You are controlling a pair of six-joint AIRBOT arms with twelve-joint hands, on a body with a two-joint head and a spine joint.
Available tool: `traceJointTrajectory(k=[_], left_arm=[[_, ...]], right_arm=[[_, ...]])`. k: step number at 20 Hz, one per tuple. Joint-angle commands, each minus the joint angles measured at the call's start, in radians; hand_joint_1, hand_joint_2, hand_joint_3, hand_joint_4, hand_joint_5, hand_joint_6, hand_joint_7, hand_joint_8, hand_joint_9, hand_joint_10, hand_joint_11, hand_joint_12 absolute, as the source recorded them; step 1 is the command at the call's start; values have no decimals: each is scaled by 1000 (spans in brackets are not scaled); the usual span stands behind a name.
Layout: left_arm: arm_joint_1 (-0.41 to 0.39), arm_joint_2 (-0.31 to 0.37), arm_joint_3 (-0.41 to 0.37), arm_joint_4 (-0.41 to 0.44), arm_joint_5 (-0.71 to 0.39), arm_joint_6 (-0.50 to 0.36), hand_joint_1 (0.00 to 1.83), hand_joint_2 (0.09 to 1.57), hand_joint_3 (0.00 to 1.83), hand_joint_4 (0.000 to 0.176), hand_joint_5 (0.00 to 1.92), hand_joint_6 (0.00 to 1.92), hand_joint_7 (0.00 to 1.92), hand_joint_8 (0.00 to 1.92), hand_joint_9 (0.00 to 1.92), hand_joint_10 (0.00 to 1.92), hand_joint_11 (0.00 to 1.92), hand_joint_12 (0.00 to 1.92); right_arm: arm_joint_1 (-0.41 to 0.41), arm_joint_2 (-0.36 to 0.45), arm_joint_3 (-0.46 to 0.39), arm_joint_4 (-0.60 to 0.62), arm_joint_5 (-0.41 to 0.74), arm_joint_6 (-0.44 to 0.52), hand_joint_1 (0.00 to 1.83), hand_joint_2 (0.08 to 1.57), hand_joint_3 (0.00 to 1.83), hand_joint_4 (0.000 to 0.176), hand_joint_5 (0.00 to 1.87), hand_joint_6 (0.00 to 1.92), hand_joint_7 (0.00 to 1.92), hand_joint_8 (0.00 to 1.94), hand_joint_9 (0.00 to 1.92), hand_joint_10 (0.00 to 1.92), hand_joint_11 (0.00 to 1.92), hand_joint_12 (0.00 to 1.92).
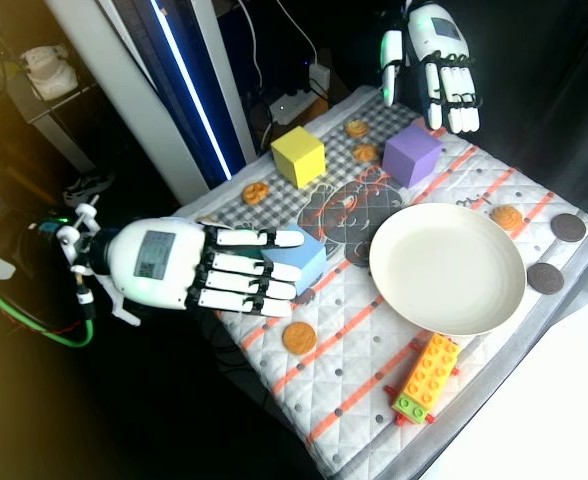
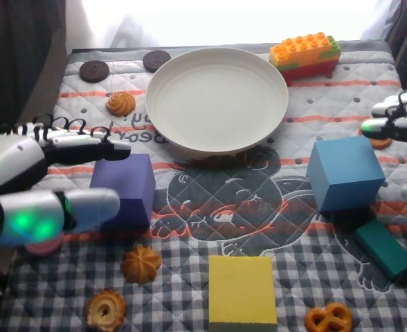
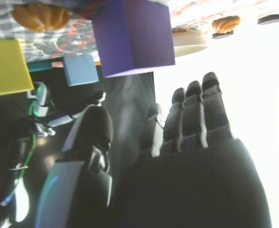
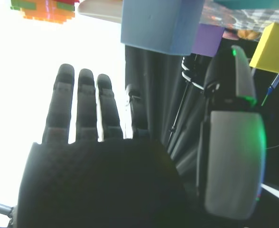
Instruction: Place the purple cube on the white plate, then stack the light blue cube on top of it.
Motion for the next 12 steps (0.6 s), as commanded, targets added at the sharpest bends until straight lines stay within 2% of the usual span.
traceJointTrajectory(k=[1,3,4,6,7,8,9,11,12], left_arm=[[-15,-6,11,-11,-101,-1,318,1019,0,176,281,0,111,0,126,1,0,674],[-26,-19,27,-28,-84,10,387,913,0,176,176,0,9,0,47,1,0,602],[-35,-26,31,-42,-72,44,441,868,0,176,170,1,1,0,31,0,0,591],[-53,-39,41,-62,-50,95,447,841,0,176,124,2,0,0,31,1,0,609],[-59,-45,48,-64,-40,99,450,828,0,176,108,0,0,0,30,0,0,615],[-71,-57,60,-66,-21,99,488,817,0,176,100,0,0,0,30,0,0,563],[-79,-67,70,-67,-2,99,512,821,0,176,171,8,0,0,5,0,0,408],[-99,-87,97,-70,44,99,481,841,2,176,223,2,0,0,0,0,0,287],[-117,-101,116,-70,74,99,473,847,1,176,267,5,0,0,0,0,0,201]], right_arm=[[16,0,5,24,114,2,284,1322,10,37,419,8,309,7,285,14,178,418],[16,0,5,21,114,3,266,1322,5,50,408,1,300,1,277,6,163,415],[17,1,4,17,115,8,266,1306,3,58,402,1,292,1,253,1,128,472],[22,6,-1,11,118,9,286,1273,2,93,344,0,246,0,207,0,44,651],[22,8,-2,11,121,9,296,1267,1,103,320,0,218,0,177,0,12,666],[22,11,-5,10,124,9,302,1261,0,112,293,0,185,0,152,0,2,668],[22,12,-6,10,125,9,322,1256,0,115,276,0,167,0,147,0,0,654],[22,13,-7,10,126,9,303,1260,0,117,254,0,170,5,167,8,24,658],[22,13,-8,10,126,10,280,1259,0,129,241,0,169,3,172,8,32,660]])
